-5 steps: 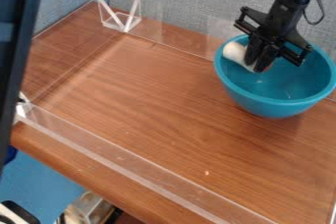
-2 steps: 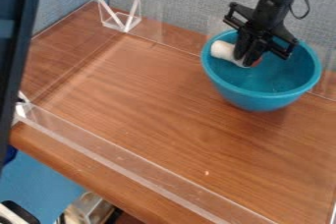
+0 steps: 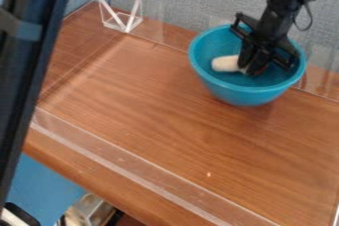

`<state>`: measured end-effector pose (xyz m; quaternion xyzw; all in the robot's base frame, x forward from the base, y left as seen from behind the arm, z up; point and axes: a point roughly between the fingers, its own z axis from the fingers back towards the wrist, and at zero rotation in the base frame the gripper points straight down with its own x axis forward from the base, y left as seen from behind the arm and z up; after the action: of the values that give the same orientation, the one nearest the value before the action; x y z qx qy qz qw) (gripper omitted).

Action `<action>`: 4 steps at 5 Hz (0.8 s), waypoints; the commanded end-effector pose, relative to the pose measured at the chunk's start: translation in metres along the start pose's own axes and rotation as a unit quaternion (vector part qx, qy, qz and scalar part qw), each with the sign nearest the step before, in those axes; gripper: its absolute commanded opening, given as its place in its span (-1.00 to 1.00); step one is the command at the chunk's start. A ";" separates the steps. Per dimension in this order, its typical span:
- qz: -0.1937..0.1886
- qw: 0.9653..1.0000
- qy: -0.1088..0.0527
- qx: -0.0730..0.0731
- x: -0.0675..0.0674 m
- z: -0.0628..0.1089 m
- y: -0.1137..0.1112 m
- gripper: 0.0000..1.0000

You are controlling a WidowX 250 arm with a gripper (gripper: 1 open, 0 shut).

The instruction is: Put the mushroom in the blue bowl

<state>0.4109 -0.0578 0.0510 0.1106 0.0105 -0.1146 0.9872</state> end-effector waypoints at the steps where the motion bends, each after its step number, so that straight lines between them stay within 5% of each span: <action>1: 0.008 0.999 -0.032 -0.003 0.014 0.001 -0.010 -1.00; 3: -0.022 0.999 -0.036 -0.006 0.012 -0.023 -0.012 -1.00; 4: -0.042 0.998 -0.040 -0.007 0.011 -0.011 -0.013 -1.00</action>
<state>0.4128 -0.0649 0.0345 0.1045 -0.0030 -0.1435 0.9841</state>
